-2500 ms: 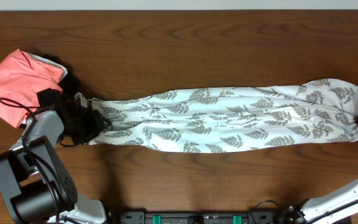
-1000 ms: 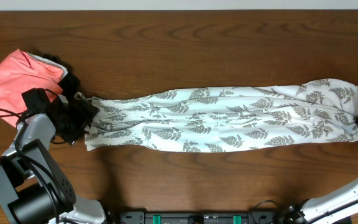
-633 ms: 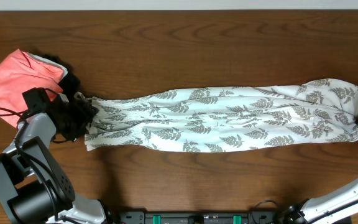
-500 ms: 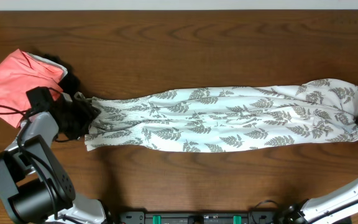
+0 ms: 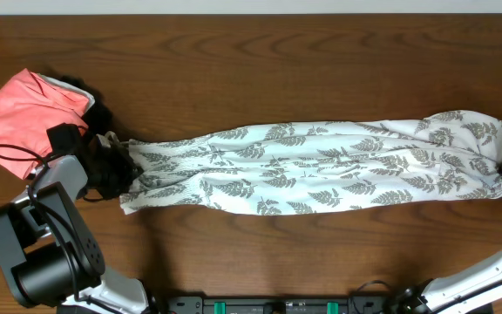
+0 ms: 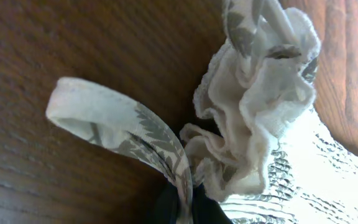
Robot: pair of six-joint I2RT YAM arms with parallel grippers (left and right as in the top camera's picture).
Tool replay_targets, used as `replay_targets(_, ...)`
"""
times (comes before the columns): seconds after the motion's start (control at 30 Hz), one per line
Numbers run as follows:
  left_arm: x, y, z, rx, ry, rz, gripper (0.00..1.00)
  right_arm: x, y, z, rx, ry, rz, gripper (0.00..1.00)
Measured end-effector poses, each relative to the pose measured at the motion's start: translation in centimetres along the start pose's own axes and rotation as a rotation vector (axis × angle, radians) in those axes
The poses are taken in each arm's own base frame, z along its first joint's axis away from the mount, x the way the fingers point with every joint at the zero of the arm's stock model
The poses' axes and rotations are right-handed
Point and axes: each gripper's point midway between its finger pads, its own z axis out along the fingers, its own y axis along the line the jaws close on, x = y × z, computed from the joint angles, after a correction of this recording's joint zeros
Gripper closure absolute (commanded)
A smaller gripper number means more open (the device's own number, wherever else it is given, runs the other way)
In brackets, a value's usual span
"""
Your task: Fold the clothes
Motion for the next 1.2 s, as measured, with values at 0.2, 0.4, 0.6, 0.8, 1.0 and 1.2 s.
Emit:
replay_targets(0.2, 1.5, 1.5, -1.1, -0.11, 0.027, -0.02, 0.94, 0.0, 0.0, 0.0, -0.001, 0.002, 0.001, 0.94)
replay_targets(0.4, 1.3, 1.9, -5.1, -0.216, -0.084, 0.012, 0.94, 0.3, 0.2, 0.0, -0.013, 0.013, 0.005, 0.94)
replay_targets(0.6, 0.5, 0.4, -10.3, -0.238, -0.27, 0.068, 0.94, 0.8, 0.7, 0.1, -0.033, 0.031, 0.007, 0.89)
replay_targets(0.8, 0.3, 0.8, -12.5, -0.301, -0.335, 0.079, 0.94, 1.0, 1.7, 0.1, -0.092, 0.043, 0.022, 0.69)
replay_targets(1.0, -0.8, 0.8, -13.6, -0.34, -0.38, 0.103, 0.94, 1.6, 3.4, 0.3, -0.137, 0.065, 0.003, 0.67)
replay_targets(1.2, -1.6, 1.4, -14.4, -0.398, -0.418, 0.129, 0.94, 2.1, 4.7, 0.6, -0.165, 0.083, -0.016, 0.67)
